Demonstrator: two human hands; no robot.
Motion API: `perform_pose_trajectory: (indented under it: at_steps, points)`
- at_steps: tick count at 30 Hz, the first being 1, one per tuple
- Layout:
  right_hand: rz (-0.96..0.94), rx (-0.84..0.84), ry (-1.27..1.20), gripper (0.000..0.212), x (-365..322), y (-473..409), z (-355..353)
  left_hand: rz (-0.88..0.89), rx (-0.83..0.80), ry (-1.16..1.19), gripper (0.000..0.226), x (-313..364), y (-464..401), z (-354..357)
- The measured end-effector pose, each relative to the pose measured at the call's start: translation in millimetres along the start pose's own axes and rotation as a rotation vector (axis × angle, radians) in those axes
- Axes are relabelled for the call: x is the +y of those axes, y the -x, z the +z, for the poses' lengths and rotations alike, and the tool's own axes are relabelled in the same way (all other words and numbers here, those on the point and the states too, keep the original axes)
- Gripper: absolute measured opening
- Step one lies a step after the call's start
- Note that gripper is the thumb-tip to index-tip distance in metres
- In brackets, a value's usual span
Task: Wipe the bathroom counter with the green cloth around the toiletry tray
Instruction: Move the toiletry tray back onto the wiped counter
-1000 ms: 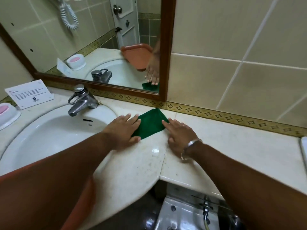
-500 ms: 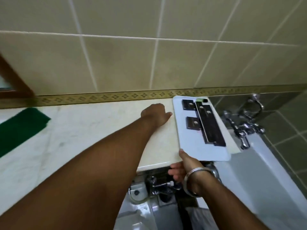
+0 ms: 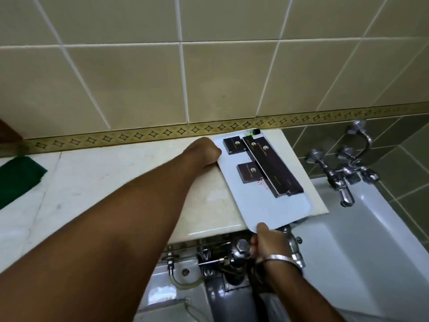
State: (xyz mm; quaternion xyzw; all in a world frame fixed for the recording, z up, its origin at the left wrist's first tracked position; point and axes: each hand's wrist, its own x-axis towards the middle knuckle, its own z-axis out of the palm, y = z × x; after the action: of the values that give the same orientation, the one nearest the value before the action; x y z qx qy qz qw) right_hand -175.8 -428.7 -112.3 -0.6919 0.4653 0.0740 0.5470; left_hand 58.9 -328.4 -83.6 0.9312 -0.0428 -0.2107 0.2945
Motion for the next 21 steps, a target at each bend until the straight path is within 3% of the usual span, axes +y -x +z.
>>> perform_pose_trajectory:
  at_steps: [5, 8, 15, 21]
  points:
    - [-0.325, 0.062, 0.625, 0.036, 0, 6, -26, -0.267, -0.004, 0.599, 0.031, -67, 80, -20]
    - [-0.489, 0.06, 0.736, 0.039, -25, 12, -15, -0.445, 0.036, 0.832, 0.026, -109, 129, -39]
    - [-0.715, -0.076, 1.026, 0.037, -79, 7, 66, -0.717, 0.046, 1.02, 0.03, -193, 184, -81]
    - [-0.801, -0.051, 1.24, 0.034, -99, 3, 117, -0.766, 0.025, 1.098, 0.03, -227, 180, -101]
